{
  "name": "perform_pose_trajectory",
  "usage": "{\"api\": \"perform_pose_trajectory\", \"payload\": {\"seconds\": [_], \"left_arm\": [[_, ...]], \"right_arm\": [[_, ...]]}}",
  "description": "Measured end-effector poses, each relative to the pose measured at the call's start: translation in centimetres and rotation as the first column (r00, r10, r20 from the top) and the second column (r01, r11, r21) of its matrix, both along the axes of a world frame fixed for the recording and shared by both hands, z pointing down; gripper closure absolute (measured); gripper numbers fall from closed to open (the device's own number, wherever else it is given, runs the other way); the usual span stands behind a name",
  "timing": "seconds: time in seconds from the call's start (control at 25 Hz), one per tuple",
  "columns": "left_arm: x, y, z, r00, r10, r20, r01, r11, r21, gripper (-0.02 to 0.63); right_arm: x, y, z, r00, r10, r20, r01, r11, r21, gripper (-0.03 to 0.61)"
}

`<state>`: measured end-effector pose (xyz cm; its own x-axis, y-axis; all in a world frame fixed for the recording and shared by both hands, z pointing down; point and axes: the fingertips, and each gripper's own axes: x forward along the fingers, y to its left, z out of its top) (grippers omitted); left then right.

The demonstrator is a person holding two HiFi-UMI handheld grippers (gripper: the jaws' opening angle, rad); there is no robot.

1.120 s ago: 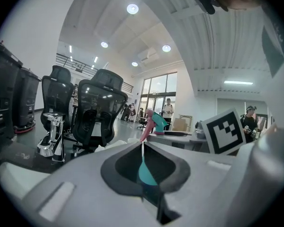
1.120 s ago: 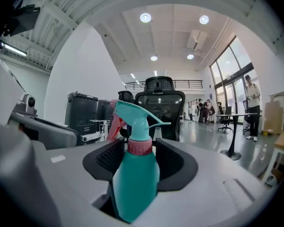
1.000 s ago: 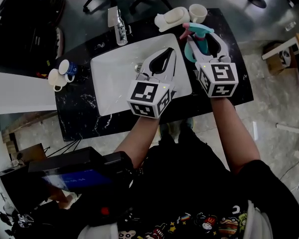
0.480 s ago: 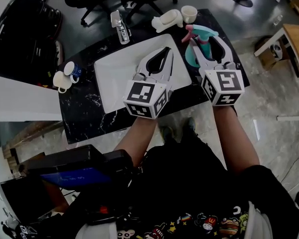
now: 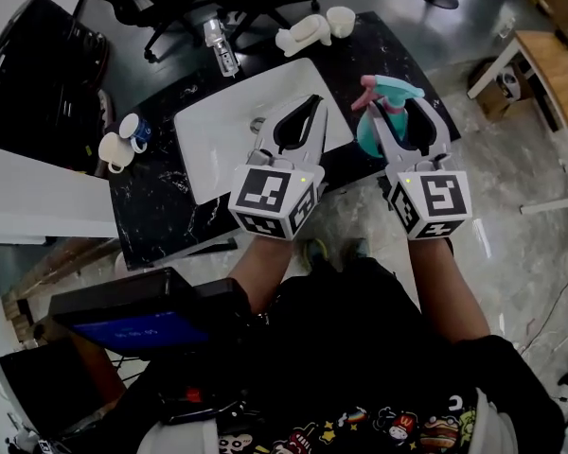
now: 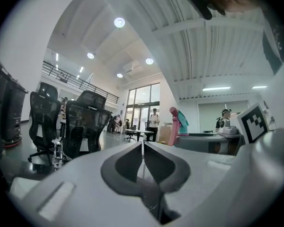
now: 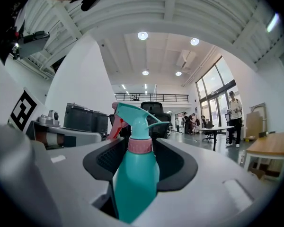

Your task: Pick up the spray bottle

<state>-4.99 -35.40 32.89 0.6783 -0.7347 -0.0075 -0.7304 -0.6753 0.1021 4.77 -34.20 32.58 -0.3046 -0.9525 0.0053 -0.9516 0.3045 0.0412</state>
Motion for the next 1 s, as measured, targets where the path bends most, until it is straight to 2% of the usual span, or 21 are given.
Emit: {"api": "perform_pose_trajectory", "payload": {"seconds": [0.32,0.64,1.0], "left_arm": [[1.9,3.2,0.2,0.999,-0.034,0.011,0.034,0.999,-0.004,0.609],[2.7,2.7,0.8,0.996,-0.084,0.043,0.085,0.996,-0.010,0.609],[3.7,1.6,0.2,0.995,-0.092,0.046,0.093,0.996,-0.004,0.609]], "right_arm": [[2.1,2.9,1.1,1.000,-0.016,0.007,0.016,1.000,-0.023,0.351],[3.2,2.0,1.8,0.999,-0.045,0.028,0.046,0.998,-0.031,0.353],[3.9,0.8,1.5,0.997,-0.064,0.038,0.066,0.997,-0.030,0.353]]}}
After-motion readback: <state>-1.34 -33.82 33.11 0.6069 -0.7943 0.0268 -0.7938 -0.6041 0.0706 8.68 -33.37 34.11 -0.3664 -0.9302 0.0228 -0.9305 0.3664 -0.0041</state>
